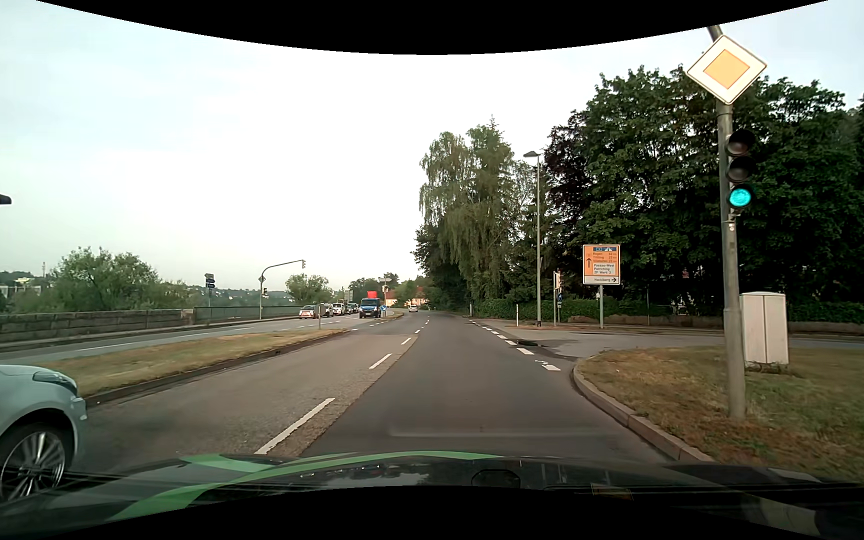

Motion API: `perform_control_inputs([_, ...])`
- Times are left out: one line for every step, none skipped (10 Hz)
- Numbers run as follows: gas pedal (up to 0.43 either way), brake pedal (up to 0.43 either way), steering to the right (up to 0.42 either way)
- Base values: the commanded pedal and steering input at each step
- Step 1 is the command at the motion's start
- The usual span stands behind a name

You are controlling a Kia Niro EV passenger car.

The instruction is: Follow the waypoints while adhering to traffic rules and regulations

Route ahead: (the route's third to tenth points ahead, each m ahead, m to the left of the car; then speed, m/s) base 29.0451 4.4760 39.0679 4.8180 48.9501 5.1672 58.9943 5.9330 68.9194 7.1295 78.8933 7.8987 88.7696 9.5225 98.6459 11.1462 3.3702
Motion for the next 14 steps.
perform_control_inputs([0.39, 0.0, -0.019])
perform_control_inputs([0.358, 0.0, -0.019])
perform_control_inputs([0.35, 0.0, -0.019])
perform_control_inputs([0.35, 0.0, -0.018])
perform_control_inputs([0.35, 0.0, -0.018])
perform_control_inputs([0.311, 0.0, -0.017])
perform_control_inputs([0.268, 0.0, -0.016])
perform_control_inputs([0.339, 0.0, -0.015])
perform_control_inputs([0.35, 0.0, -0.012])
perform_control_inputs([0.35, 0.0, -0.01])
perform_control_inputs([0.358, 0.0, -0.01])
perform_control_inputs([0.378, 0.0, -0.009])
perform_control_inputs([0.378, 0.0, -0.008])
perform_control_inputs([0.378, 0.0, -0.006])
